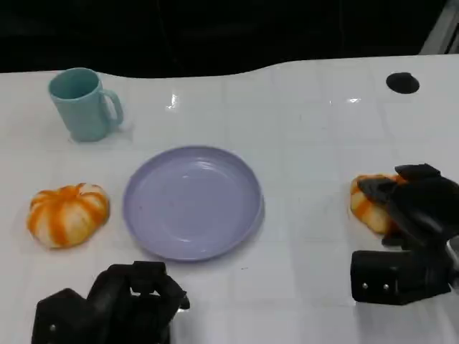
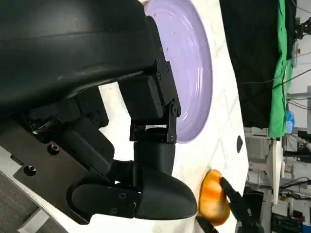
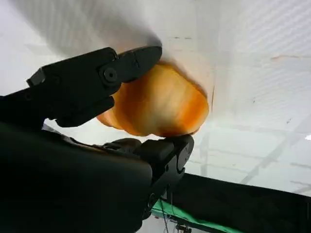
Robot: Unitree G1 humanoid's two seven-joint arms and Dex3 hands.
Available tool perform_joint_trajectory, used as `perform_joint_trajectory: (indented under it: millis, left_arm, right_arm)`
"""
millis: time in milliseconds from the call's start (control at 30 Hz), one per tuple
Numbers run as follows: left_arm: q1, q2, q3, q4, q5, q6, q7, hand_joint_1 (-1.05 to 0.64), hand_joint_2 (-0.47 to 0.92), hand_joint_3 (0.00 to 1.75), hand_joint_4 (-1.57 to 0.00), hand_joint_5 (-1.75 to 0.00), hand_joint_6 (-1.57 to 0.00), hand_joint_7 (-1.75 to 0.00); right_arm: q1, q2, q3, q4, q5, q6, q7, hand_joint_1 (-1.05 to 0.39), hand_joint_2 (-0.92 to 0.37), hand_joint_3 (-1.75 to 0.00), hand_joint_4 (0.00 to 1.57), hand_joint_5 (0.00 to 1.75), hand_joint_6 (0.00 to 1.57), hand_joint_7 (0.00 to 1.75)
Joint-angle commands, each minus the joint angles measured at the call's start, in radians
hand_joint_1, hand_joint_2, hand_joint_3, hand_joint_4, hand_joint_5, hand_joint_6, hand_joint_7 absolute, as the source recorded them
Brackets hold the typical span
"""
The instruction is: Grasp the bread from the table and place it into the plate.
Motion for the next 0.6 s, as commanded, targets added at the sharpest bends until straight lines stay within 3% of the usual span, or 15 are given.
perform_joint_trajectory:
  millis: [33,67,133,200,333,367,400,467,533,600]
  left_arm:
    - [0.012,0.009,0.008,-0.014,-0.004,0.001,0.005,-1.05,0.53,0.71,-1.57,-1.23,-1.39,-0.87]
    - [0.013,0.009,0.007,-0.016,-0.002,0.001,0.007,-1.05,0.53,0.71,-1.57,-1.23,-1.39,-0.87]
    - [0.015,0.009,0.007,-0.020,0.000,0.001,0.010,-1.05,0.53,0.72,-1.57,-1.23,-1.39,-0.88]
    - [0.017,0.009,0.006,-0.022,0.002,0.000,0.010,-1.05,0.53,0.72,-1.57,-1.23,-1.39,-0.88]
    - [0.019,0.009,0.006,-0.027,0.004,0.003,0.012,-1.05,0.53,0.72,-1.57,-1.23,-1.39,-0.88]
    - [0.020,0.010,0.005,-0.027,0.004,0.004,0.012,-1.05,0.54,0.72,-1.57,-1.23,-1.39,-0.88]
    - [0.020,0.010,0.005,-0.027,0.004,0.003,0.011,-1.05,0.54,0.72,-1.57,-1.23,-1.39,-0.88]
    - [0.020,0.010,0.006,-0.025,0.002,0.000,0.009,-1.05,0.54,0.72,-1.57,-1.23,-1.39,-0.88]
    - [0.019,0.009,0.007,-0.025,0.000,0.000,0.008,-1.05,0.54,0.72,-1.57,-1.23,-1.39,-0.88]
    - [0.019,0.009,0.007,-0.026,-0.001,0.004,0.008,-1.05,0.53,0.72,-1.57,-1.23,-1.39,-0.88]
  right_arm:
    - [-0.049,0.024,0.013,0.107,0.042,-0.008,-0.036,-0.28,-0.88,-0.02,0.53,0.16,0.57,0.04]
    - [-0.058,0.030,0.014,0.134,0.052,-0.021,-0.056,-0.27,-0.89,-0.02,0.61,0.14,0.62,0.05]
    - [-0.070,0.038,0.015,0.188,0.071,-0.059,-0.120,-0.25,-0.91,-0.05,0.92,0.19,0.92,0.10]
    - [-0.080,0.043,0.018,0.234,0.083,-0.090,-0.180,-0.24,-0.92,-0.06,1.09,0.25,1.06,0.14]
    - [-0.104,0.041,0.041,0.304,0.075,-0.129,-0.284,-0.23,-0.92,-0.10,0.89,1.09,1.21,0.16]
    - [-0.112,0.040,0.051,0.318,0.068,-0.130,-0.299,-0.22,-0.92,-0.13,0.81,1.45,1.10,0.51]
    - [-0.119,0.038,0.063,0.330,0.062,-0.130,-0.311,-0.21,-0.92,-0.14,0.80,1.59,0.98,0.78]
    - [-0.130,0.035,0.084,0.346,0.051,-0.129,-0.328,-0.21,-0.92,-0.13,0.83,1.71,0.90,0.92]
    - [-0.139,0.033,0.101,0.358,0.044,-0.128,-0.342,-0.22,-0.92,-0.12,0.85,1.74,0.88,0.93]
    - [-0.144,0.032,0.113,0.367,0.042,-0.127,-0.357,-0.24,-0.92,-0.13,0.85,1.74,0.86,1.07]
